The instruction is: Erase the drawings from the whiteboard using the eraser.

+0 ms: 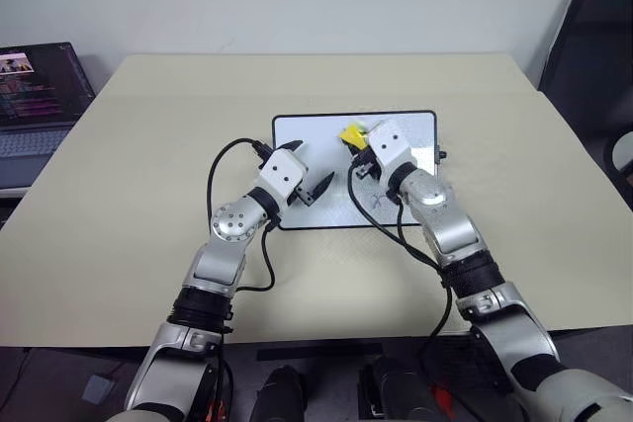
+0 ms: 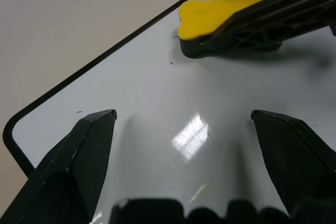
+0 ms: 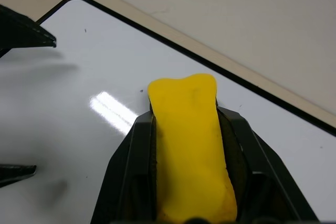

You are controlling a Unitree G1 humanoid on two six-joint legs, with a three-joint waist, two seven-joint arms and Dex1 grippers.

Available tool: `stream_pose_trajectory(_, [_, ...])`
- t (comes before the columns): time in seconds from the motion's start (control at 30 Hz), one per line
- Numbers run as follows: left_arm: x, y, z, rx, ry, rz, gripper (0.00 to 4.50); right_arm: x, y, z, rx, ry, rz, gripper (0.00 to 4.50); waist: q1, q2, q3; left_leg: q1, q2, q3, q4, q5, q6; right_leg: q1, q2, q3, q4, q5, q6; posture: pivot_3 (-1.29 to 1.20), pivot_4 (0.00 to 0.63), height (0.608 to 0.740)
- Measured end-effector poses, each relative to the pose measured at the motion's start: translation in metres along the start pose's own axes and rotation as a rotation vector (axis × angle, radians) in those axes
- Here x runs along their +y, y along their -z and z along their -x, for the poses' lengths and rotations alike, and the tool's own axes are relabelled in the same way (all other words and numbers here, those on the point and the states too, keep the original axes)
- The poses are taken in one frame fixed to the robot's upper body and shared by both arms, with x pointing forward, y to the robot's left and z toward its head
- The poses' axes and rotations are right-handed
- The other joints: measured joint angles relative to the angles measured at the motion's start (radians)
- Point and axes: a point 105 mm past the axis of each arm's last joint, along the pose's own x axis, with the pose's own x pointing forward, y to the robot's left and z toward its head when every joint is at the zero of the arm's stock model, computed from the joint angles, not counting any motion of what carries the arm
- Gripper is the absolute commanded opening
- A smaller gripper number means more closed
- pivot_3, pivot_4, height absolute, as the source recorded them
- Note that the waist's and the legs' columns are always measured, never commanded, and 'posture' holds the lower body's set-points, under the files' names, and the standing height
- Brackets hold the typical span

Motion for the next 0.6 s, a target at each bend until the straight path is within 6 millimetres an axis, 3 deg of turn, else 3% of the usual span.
stream_pose_trajectory(0.4, [0.001, 0.000, 0.000, 0.001, -0.002, -0.002, 4.50, 0.007, 0.000, -0.003, -0.018, -0.003, -0.022, 1.23, -0.003, 0.000, 0.000, 0.001, 0.001, 0.000, 0.000, 0.000, 0.000, 0.000, 0.000, 0.000, 0.000, 0.000, 0.000, 0.00, 0.150, 0.740])
stream_pose_trajectory(0.6, [0.001, 0.000, 0.000, 0.001, -0.004, -0.002, 4.50, 0.027, 0.002, -0.003, -0.009, -0.079, -0.040, 1.23, -0.005, 0.000, 0.000, 0.001, 0.001, 0.000, 0.000, 0.000, 0.000, 0.000, 0.000, 0.000, 0.000, 0.000, 0.000, 0.00, 0.150, 0.740])
